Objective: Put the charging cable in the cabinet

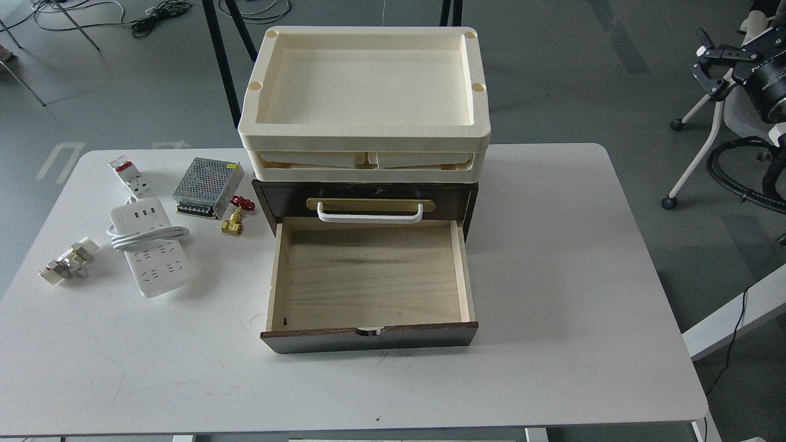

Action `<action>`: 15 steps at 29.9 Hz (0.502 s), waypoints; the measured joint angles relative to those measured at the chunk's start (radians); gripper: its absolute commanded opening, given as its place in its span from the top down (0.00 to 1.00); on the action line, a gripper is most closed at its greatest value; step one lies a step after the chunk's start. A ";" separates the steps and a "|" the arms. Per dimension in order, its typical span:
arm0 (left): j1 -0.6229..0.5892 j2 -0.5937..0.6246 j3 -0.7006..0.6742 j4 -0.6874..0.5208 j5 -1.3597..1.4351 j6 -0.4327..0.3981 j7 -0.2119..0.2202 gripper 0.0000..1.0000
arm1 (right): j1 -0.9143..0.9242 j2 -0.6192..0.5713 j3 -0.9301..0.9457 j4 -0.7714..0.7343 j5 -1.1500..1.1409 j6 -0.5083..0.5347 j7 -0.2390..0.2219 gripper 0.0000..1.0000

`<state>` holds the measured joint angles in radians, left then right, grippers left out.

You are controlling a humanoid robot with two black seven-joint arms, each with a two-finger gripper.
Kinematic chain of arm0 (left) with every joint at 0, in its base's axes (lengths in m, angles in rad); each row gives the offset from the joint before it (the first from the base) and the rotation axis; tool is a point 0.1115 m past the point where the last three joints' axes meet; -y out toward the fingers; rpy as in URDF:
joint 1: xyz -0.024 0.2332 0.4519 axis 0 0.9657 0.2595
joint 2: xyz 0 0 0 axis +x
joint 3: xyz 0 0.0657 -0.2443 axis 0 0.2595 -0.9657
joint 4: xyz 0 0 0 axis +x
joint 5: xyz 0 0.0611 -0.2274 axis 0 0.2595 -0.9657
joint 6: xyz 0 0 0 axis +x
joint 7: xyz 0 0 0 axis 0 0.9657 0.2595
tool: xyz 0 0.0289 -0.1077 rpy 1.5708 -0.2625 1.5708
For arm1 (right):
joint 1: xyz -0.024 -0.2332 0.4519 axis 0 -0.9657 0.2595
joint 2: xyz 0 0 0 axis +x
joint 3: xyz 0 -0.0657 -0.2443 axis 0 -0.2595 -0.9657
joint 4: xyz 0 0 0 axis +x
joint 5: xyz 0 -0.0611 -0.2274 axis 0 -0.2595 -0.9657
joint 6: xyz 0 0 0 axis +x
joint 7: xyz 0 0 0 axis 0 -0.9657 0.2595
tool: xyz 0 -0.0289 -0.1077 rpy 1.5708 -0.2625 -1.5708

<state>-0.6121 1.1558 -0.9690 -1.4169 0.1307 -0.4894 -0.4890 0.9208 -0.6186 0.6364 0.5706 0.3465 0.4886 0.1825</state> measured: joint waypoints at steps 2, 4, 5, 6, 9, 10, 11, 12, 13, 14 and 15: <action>0.001 0.055 -0.003 -0.034 0.188 0.000 0.000 0.00 | -0.007 0.000 0.000 0.000 0.000 0.000 0.000 0.00; 0.002 0.095 -0.004 -0.065 0.356 0.000 0.000 0.00 | -0.012 -0.002 0.000 0.000 0.000 0.000 0.001 0.00; 0.003 0.115 -0.004 -0.085 0.444 0.000 0.000 0.00 | -0.015 -0.007 0.000 0.000 0.000 0.000 0.001 0.00; 0.004 0.133 -0.005 -0.107 0.519 0.000 0.000 0.00 | -0.018 -0.014 0.000 0.000 0.000 0.000 0.001 0.00; 0.007 0.198 0.004 -0.191 0.769 0.000 0.000 0.00 | -0.030 -0.034 0.001 0.000 0.000 0.000 0.002 0.00; 0.008 0.221 0.014 -0.221 0.863 0.001 0.000 0.00 | -0.033 -0.040 0.001 0.000 0.000 0.000 0.002 0.00; 0.009 0.245 0.037 -0.247 0.967 0.001 0.000 0.00 | -0.037 -0.047 0.001 0.000 0.000 0.000 0.002 0.00; 0.010 0.269 0.071 -0.266 1.069 0.001 0.000 0.00 | -0.040 -0.056 0.001 0.000 0.000 0.000 0.002 0.00; 0.010 0.288 0.106 -0.277 1.157 0.001 0.000 0.00 | -0.043 -0.063 0.002 0.000 0.000 0.000 0.002 0.00; 0.010 0.308 0.154 -0.284 1.260 0.001 0.000 0.00 | -0.047 -0.069 0.002 0.000 0.000 0.000 0.002 0.00; 0.010 0.322 0.206 -0.286 1.362 0.001 0.000 0.00 | -0.051 -0.075 0.002 -0.001 0.000 0.000 0.002 0.00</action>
<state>-0.6021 1.4779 -0.7634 -1.7027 1.4926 -0.4887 -0.4887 0.8702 -0.6937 0.6383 0.5694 0.3467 0.4886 0.1842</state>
